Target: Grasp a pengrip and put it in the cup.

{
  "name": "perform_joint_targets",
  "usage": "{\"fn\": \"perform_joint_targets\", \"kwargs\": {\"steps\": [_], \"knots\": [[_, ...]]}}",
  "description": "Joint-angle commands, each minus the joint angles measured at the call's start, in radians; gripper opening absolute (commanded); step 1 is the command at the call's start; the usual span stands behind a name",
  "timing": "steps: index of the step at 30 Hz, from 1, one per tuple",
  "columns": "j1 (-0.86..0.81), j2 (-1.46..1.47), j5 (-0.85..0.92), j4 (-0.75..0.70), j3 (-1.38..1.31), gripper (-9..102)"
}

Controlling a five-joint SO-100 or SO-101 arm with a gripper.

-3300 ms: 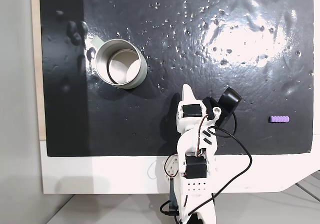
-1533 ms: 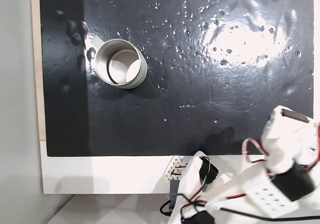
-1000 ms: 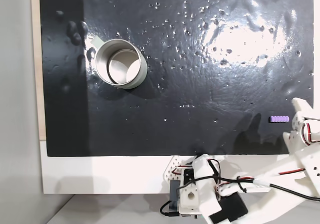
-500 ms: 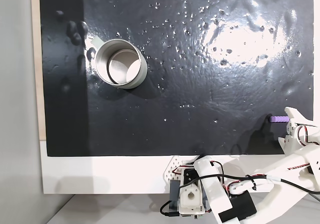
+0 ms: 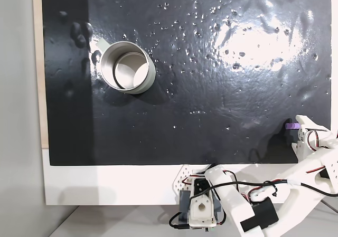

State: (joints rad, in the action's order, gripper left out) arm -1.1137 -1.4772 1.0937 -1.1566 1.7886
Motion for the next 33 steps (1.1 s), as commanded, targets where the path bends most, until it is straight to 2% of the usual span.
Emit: {"fn": "perform_joint_targets", "kwargs": {"steps": [1, 7, 17, 20, 33], "knots": [[-0.017, 0.018, 0.02, 0.049, -0.008, 27], [-0.021, 0.063, 0.026, 0.086, -0.008, 24], [-0.031, 0.118, 0.048, 0.153, 0.017, 1], [-0.029, 0.106, 0.052, 0.158, 0.031, 0], [0.095, -0.443, -0.117, -0.029, 0.035, 0]]}}
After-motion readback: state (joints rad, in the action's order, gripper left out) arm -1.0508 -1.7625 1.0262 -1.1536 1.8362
